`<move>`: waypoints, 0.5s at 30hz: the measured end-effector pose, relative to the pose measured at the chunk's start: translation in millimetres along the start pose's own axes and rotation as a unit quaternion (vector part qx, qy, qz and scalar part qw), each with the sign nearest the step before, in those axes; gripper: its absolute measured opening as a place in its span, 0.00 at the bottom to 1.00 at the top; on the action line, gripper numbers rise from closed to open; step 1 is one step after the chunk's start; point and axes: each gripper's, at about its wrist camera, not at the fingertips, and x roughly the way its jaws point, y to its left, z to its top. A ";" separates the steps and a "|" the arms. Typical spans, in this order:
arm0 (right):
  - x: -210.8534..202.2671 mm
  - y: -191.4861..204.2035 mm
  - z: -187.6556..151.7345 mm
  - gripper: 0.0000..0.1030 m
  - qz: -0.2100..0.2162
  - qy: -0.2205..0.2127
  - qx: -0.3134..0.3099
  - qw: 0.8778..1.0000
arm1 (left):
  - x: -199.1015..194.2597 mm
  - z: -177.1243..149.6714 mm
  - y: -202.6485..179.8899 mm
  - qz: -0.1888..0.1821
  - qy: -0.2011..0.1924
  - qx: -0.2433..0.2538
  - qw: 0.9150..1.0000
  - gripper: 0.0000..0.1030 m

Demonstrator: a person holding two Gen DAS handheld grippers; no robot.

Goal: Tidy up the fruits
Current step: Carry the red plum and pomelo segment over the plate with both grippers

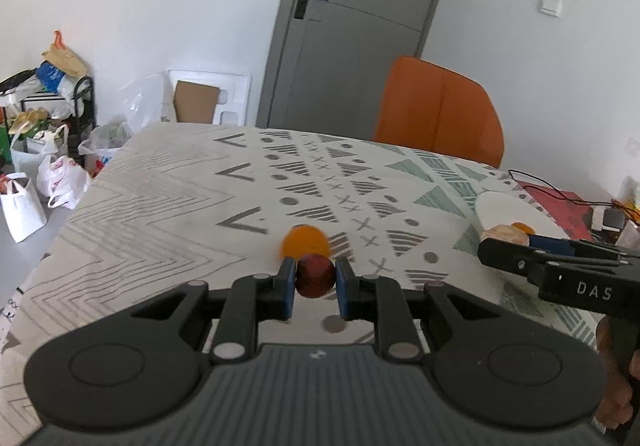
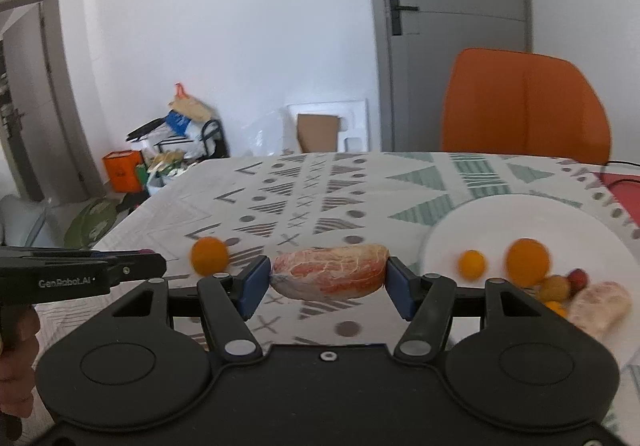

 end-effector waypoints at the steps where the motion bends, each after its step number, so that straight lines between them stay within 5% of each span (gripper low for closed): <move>1: -1.4 -4.5 0.0 0.58 -0.004 -0.001 0.004 1.000 | 0.9 1.3 -4.5 -0.004 0.000 0.005 1.000 0.19; 15: -12.9 -65.0 1.7 0.58 -0.066 -0.020 0.024 0.997 | 27.4 16.1 -64.0 -0.039 0.000 0.054 0.998 0.19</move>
